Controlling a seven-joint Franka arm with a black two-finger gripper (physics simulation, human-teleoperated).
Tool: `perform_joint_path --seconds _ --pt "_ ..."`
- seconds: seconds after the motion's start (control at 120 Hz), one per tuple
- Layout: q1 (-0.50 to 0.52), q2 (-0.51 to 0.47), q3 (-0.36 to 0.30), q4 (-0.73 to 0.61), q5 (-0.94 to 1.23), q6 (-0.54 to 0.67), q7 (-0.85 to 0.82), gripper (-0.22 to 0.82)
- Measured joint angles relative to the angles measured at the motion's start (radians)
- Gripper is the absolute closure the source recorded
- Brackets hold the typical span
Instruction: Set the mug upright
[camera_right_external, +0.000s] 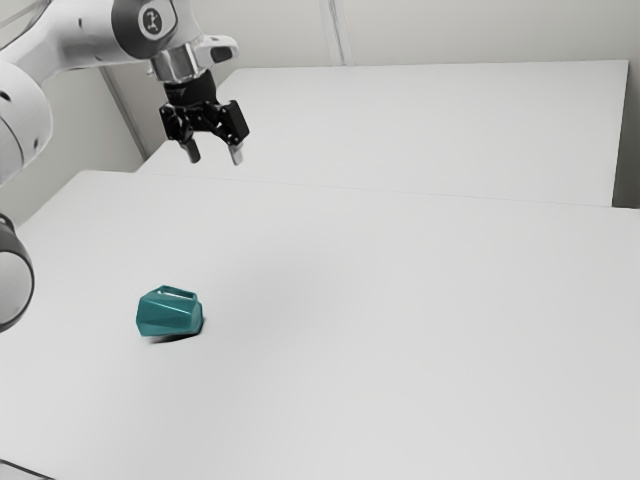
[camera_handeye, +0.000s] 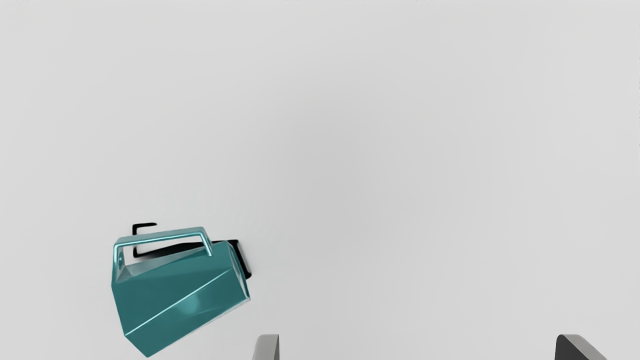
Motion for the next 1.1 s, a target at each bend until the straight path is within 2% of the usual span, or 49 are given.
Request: perform_joint_path --seconds 0.167,0.358,0.658,0.833,1.1 --pt "0.0 0.001 0.018 -0.01 -0.009 0.026 0.004 0.0" --pt "0.051 0.0 0.1 -0.073 -0.073 0.031 0.012 0.0" --pt "0.058 -0.004 0.282 -0.219 -0.184 0.018 0.065 0.0" --pt "0.103 -0.005 0.33 -0.298 -0.228 0.013 0.128 0.0" --pt "0.12 -0.001 0.456 -0.429 -0.343 0.012 0.253 0.0"
